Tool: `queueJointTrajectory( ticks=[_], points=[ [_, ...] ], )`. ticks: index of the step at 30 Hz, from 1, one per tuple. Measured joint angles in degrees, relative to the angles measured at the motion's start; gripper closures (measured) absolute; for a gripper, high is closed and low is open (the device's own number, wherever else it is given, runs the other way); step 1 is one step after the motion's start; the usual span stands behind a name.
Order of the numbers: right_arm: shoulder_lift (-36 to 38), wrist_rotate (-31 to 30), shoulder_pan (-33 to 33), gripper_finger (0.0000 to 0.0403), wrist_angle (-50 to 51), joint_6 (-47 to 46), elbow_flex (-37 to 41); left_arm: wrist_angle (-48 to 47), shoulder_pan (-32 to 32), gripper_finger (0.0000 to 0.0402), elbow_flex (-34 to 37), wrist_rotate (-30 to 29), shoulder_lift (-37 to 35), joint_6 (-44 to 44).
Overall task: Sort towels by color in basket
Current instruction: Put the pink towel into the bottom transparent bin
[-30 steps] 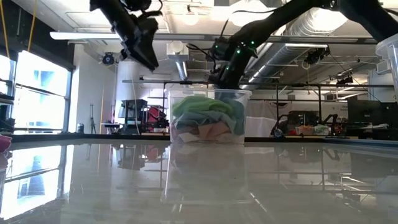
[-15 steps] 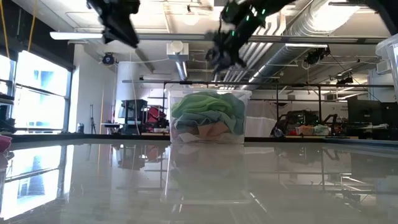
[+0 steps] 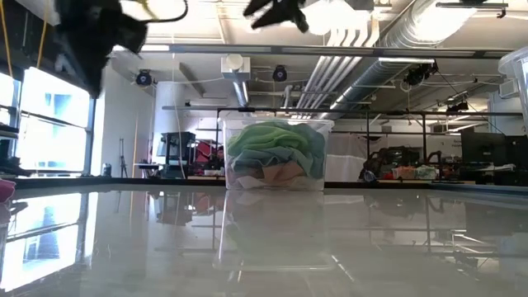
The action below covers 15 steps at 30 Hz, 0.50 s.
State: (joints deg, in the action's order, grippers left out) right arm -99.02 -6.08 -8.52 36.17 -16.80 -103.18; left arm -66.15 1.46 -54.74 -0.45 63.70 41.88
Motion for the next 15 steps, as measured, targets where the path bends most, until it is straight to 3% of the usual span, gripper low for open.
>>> queueJointTrajectory(
  ticks=[7,15],
  points=[
    [0.0,-5.0,7.5,0.0259,0.5,-6.2,0.0,-3.0,15.3,0.0344,4.1,1.7,0.0,24.2],
    [0.0,-12.2,17.9,0.0259,4.5,-19.0,0.0,-0.6,34.6,0.0248,7.6,1.8,0.0,47.9]
  ],
)
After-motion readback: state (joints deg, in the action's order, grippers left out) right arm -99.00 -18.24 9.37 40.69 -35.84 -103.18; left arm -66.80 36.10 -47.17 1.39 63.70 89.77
